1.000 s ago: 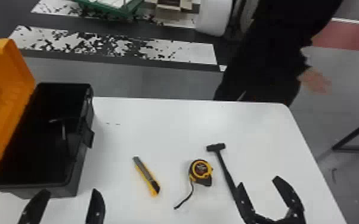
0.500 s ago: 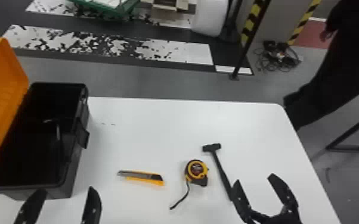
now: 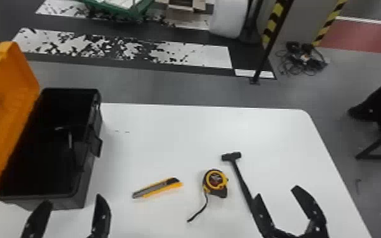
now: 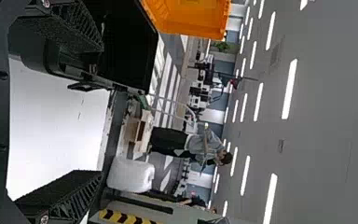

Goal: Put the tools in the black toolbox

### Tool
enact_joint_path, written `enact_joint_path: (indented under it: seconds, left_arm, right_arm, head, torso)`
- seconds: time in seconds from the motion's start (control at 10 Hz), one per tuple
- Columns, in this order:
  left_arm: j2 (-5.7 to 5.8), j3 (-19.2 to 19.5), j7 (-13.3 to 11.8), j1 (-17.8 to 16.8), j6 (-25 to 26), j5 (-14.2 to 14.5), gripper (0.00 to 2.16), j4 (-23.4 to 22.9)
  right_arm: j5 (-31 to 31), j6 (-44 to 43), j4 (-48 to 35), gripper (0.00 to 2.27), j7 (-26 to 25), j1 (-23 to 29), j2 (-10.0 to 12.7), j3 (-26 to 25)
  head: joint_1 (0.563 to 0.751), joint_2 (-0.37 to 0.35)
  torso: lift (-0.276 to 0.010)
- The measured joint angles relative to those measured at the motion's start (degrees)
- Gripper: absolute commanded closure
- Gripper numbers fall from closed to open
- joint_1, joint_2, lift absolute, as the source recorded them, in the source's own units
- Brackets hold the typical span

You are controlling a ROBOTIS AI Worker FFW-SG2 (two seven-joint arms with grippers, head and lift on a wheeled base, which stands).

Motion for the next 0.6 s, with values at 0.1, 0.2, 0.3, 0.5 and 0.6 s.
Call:
enact_joint_path:
  seconds: [0.1, 0.2, 0.3, 0.5, 0.6]
  left_arm:
    - [0.00, -0.15, 0.16, -0.39, 0.09, -0.03, 0.06, 0.06]
    - [0.01, -0.23, 0.17, -0.52, 0.11, -0.05, 0.06, -0.02]
    - [0.04, -0.32, 0.36, -0.51, 0.12, -0.21, 0.06, -0.15]
    - [0.10, -0.55, 2.88, -0.35, -0.02, -3.21, 0.07, -0.19]
    - [0.16, -0.64, 3.33, -0.33, -0.06, -4.47, 0.07, -0.19]
  right_arm:
    - [0.05, -0.03, -0.42, 0.09, 0.01, 0.25, 0.06, 0.00]
    - [0.10, -0.03, -0.55, 0.09, 0.03, 0.39, 0.07, 0.00]
    - [0.11, -0.03, -0.61, 0.09, 0.05, 0.53, 0.02, -0.01]
    - [0.46, 0.00, -1.38, 0.09, 0.11, 0.88, -0.20, -0.08]
    - [0.89, 0.20, -1.73, 0.09, 0.16, 0.97, -0.33, -0.11]
  head:
    - [0.695, -0.114]
    - [0.695, -0.114]
    - [0.695, -0.116]
    - [0.695, -0.114]
    - [0.695, -0.115]
  torso:
    - [-0.039]
    - [-0.039]
    - [-0.039]
    - [-0.039]
    - [-0.039]
